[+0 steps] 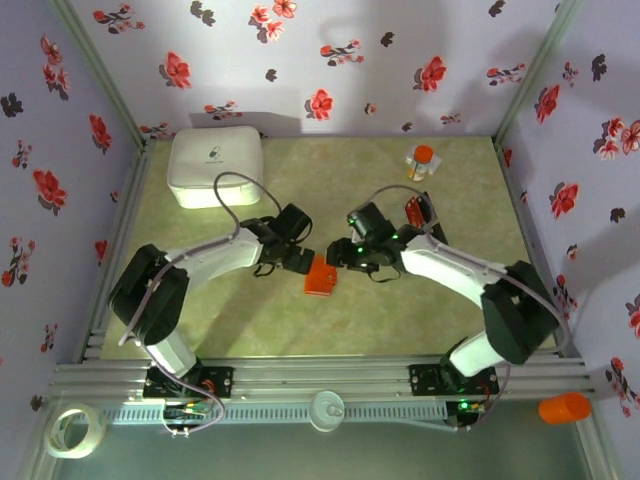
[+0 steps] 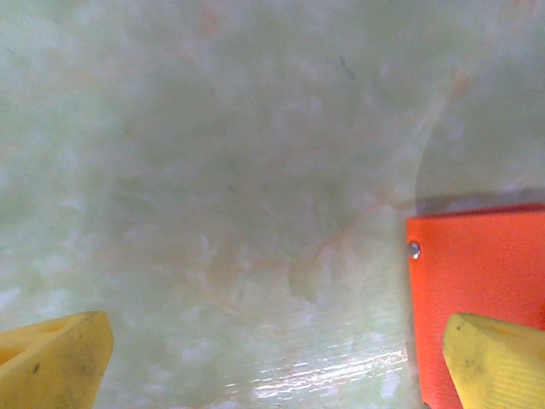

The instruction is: Put the credit cards into the card holder

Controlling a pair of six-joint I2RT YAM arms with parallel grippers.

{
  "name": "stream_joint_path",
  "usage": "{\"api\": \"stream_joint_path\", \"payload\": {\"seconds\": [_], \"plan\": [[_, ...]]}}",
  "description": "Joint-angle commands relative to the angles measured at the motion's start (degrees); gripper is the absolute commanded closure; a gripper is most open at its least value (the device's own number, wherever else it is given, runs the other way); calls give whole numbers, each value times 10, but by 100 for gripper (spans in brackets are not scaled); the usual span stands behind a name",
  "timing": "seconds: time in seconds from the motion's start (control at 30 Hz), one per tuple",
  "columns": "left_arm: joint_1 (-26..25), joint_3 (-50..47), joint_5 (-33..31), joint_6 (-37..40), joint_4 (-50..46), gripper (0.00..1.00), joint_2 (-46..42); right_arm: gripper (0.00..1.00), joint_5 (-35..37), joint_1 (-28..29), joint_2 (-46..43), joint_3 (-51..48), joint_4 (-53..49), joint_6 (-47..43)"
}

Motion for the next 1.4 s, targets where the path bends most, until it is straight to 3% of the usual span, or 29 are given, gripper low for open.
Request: {"api": "stream_joint_path", "payload": {"seconds": [0.0,0.07,0.13,0.3,0.47,0.63,0.87,0.97,1.13,1.37], "plan": [[26,14,-24,12,-8,0,-60,23,36,-40,-59,22,-56,-35],[49,0,-28,8,12,0,-103,8,62,-70,-90,31,-71,-53],[75,-15,-26,2,31,0,-140,1,93,-93,-115,42,-87,-71],[141,-60,-33,0,71,0,-217,1,212,-141,-151,55,-108,-97],[198,-108,-66,34,121,0,-263,1,345,-206,-176,23,-53,-96],[251,-173,-112,76,216,0,-294,1,365,-314,-139,15,-7,-93],[337,-221,-112,91,289,0,-293,1,417,-421,-65,-31,87,-72],[361,-262,-114,95,353,0,-295,1,473,-430,-34,-59,140,-87],[382,-317,-125,119,438,0,-295,1,507,-430,23,-86,191,-113],[396,-317,-129,153,451,0,-245,1,477,-429,68,-115,271,-130]]}}
